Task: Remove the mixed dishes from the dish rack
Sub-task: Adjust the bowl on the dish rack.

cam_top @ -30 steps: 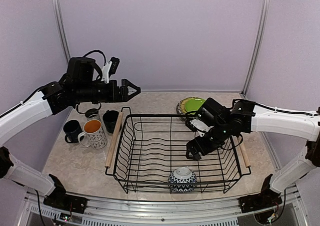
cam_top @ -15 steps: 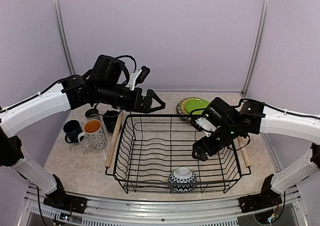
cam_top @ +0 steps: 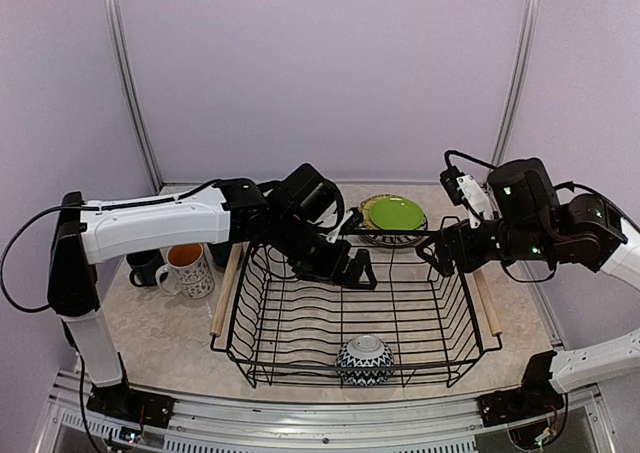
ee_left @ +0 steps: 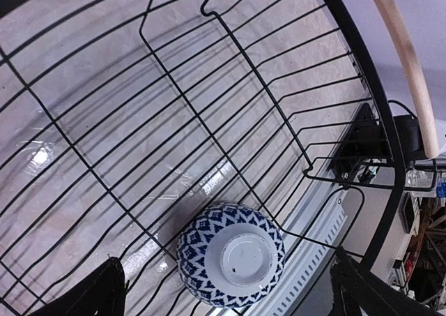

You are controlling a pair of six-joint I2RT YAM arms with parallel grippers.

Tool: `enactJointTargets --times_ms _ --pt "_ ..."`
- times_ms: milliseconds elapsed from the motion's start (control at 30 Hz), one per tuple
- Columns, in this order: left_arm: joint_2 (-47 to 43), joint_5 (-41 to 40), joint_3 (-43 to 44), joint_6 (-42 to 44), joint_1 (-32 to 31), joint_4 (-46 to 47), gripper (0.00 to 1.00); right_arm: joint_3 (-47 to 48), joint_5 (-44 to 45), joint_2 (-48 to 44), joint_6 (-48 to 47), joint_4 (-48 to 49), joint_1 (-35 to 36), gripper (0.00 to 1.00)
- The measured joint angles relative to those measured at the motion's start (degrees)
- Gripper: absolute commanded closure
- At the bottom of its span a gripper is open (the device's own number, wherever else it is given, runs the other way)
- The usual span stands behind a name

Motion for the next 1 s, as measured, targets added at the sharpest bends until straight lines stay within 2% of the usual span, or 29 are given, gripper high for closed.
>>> enactJointTargets --times_ms 300,1000 --pt "8.26 4.9 3.23 1.22 -2.97 -2.6 0.02 -0.02 -0.48 0.74 -3.65 -0.59 -0.02 0.05" --pt "12.52 5.73 3.02 2.67 -6.69 -4.79 0.04 -1.01 -3.39 3.8 -5.27 -1.2 -0.02 0.04"
